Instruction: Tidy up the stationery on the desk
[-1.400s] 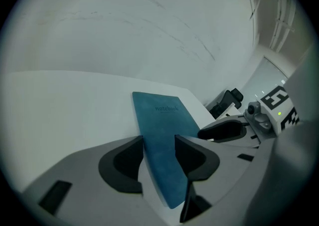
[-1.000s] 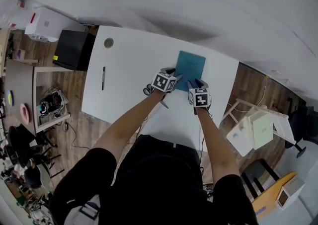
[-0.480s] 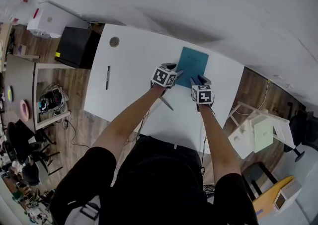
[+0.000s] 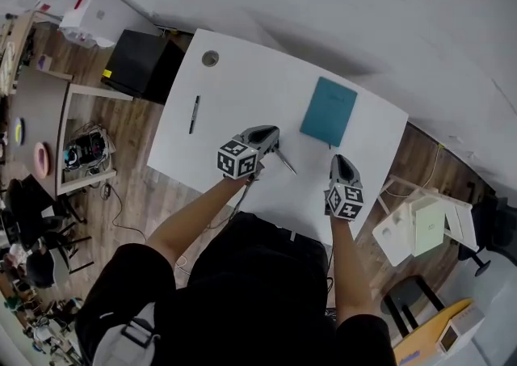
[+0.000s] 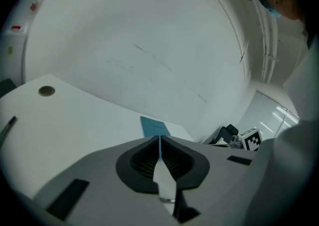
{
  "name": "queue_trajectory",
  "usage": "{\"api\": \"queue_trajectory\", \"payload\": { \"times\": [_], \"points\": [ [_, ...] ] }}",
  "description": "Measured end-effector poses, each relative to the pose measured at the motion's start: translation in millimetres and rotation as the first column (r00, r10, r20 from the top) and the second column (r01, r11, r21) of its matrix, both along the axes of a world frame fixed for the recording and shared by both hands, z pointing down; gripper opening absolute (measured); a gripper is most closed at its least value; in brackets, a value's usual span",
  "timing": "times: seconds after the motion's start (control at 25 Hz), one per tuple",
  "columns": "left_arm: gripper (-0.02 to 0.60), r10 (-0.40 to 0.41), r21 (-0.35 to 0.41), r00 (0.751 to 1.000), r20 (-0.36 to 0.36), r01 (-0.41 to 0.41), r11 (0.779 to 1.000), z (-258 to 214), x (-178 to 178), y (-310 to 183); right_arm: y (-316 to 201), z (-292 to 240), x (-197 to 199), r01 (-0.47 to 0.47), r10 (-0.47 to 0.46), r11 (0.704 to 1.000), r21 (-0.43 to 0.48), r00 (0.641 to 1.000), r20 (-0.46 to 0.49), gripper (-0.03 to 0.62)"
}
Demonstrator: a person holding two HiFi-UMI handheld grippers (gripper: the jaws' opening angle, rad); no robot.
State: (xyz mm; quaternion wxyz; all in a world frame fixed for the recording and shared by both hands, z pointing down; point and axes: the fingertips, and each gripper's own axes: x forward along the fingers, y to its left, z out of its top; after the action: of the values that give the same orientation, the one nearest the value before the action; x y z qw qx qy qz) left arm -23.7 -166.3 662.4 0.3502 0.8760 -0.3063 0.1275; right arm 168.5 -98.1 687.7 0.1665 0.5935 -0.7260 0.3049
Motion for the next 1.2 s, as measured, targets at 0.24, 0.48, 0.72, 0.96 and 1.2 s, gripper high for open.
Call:
{"api": "queue_trajectory", "payload": {
  "times": [0.24,0.48,0.72,0.96,1.2],
  "points": [
    [0.014,0.021,-0.020,0.999,-0.030,-0.021,1.000,13,-25,77,61,-18,-38,0.000,-0.001,1.000,0.021,1.000,0.022,0.041],
    [0.014,0.050,0.029,0.998,0.036,-0.051,0.998,11,-52,118,108,-23,-109,0.120,-0.125,0.991,0.052,0.987,0.101,0.041],
    [0.014,-0.019,0.015,0.997,0.076,0.018,1.000,-5,-87,175,160,-33,-141,0.175,-0.185,0.981,0.082,0.973,0.139,0.041],
    [0.014,-0.091,-0.009,0.985,0.148,0.093,0.996,-4,-143,208,200,-28,-166,0.149,-0.157,0.987,0.060,0.973,0.168,0.043],
    [0.014,-0.142,0.015,0.976,0.165,0.141,0.990,-4,-196,180,199,-42,-213,0.160,-0.166,0.986,0.056,0.976,0.139,0.043]
  ]
}}
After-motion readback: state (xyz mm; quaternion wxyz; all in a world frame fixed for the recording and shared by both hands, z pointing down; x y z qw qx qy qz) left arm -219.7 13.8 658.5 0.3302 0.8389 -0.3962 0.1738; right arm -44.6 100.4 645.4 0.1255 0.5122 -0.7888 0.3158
